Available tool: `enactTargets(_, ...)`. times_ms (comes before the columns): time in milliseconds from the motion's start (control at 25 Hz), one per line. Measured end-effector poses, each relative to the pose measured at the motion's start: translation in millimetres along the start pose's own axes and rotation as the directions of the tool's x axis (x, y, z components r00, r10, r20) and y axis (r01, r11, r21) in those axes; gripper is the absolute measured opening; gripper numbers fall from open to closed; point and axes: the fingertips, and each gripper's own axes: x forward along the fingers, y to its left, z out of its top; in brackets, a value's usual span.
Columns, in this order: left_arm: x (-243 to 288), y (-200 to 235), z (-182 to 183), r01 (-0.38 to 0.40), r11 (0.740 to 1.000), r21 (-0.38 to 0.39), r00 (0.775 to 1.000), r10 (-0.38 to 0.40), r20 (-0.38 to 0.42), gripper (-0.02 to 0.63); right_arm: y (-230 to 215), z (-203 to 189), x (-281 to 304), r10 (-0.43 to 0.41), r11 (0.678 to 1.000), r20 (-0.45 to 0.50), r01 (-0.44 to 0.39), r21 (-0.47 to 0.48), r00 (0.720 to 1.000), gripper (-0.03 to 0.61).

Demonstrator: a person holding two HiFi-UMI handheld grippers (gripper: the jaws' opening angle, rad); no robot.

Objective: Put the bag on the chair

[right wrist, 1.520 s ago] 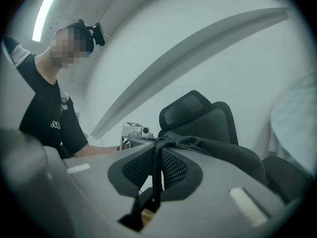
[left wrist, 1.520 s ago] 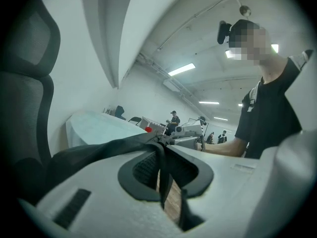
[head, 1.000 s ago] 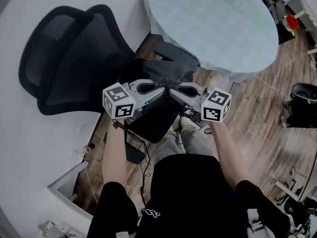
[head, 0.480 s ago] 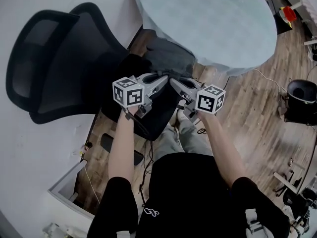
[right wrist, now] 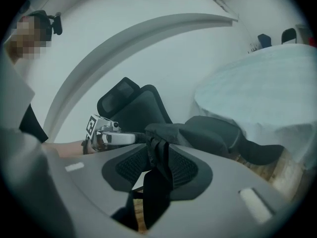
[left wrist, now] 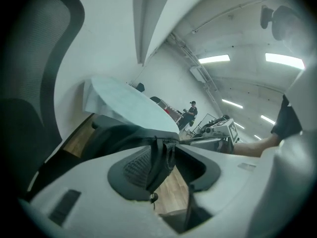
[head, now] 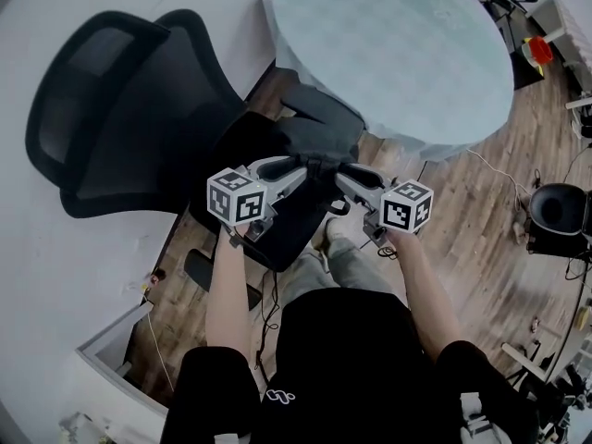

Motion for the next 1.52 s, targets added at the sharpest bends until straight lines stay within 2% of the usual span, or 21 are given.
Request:
enactTargets(80,-13,1,7,-0.06,0.998,0.02,0.998,0.059,0.036,0.155,-4,11,-12,-0.021,1.0,0.03,0.022,-0.014,0.999,0.147)
enactTargets(160,-25,-2,23,-0.124,0.991,0.049,0.988,0.119,0.1,0.145,-7,30,-22,-0.051,0.998,0.086,0.054,-0.033,0.995,0.12)
enactTargets(240,-32,-10,46,-0.174,0.983,0.063,0.97,0.16,0.185,0.093,-5,57,-26,-0.062,0.996,0.151,0.071,-0.057,0.987,0.082)
enactTargets(400,-43,-28,94,-0.267,0.961,0.071,0.913,0.228,0.339,0.004,17,119,-19,-0.024,0.992,0.267,0.056,-0.112,0.963,0.023)
enactTargets(480,-53,-38,123,-0.31,0.947,0.081,0.875,0.251,0.415,-0.006,35,155,-11,0.016,0.989,0.331,0.034,-0.145,0.944,-0.002)
enactTargets(560,-66,-50,157,-0.351,0.932,0.088,0.827,0.265,0.496,-0.005,57,191,-6,0.064,0.985,0.396,0.006,-0.173,0.916,-0.002)
enactTargets(640,-83,-60,187,-0.416,0.905,0.087,0.767,0.298,0.568,-0.005,81,221,-3,0.103,0.979,0.447,-0.012,-0.203,0.889,-0.002)
enactTargets(720,-102,-67,209,-0.502,0.862,0.067,0.695,0.356,0.625,-0.005,99,240,-2,0.106,0.969,0.471,0.015,-0.246,0.876,0.002)
enactTargets(840,-130,-73,224,-0.612,0.791,-0.005,0.574,0.448,0.685,-0.005,112,252,-1,0.054,0.943,0.481,0.114,-0.314,0.875,0.003)
enactTargets(880,-137,-75,225,-0.642,0.767,-0.022,0.542,0.474,0.694,-0.005,115,254,-2,0.047,0.933,0.482,0.134,-0.334,0.875,0.003)
enactTargets(960,-144,-76,224,-0.7,0.713,-0.021,0.5,0.511,0.699,-0.005,120,255,-5,0.045,0.914,0.485,0.16,-0.373,0.874,0.003)
enactTargets(1040,-145,-74,221,-0.746,0.666,0.0,0.48,0.538,0.693,-0.005,119,256,-6,0.039,0.902,0.485,0.179,-0.394,0.874,0.003)
enactTargets(1120,-143,-71,217,-0.763,0.647,0.007,0.473,0.551,0.687,-0.005,117,255,-5,0.031,0.896,0.479,0.189,-0.403,0.877,0.003)
enactTargets(1320,-140,-66,217,-0.763,0.647,-0.005,0.466,0.555,0.689,-0.005,111,252,-2,0.006,0.881,0.464,0.215,-0.422,0.886,0.003)
enactTargets(1520,-138,-72,222,-0.735,0.677,0.016,0.495,0.521,0.695,-0.005,106,255,-4,-0.002,0.874,0.461,0.226,-0.431,0.887,0.003)
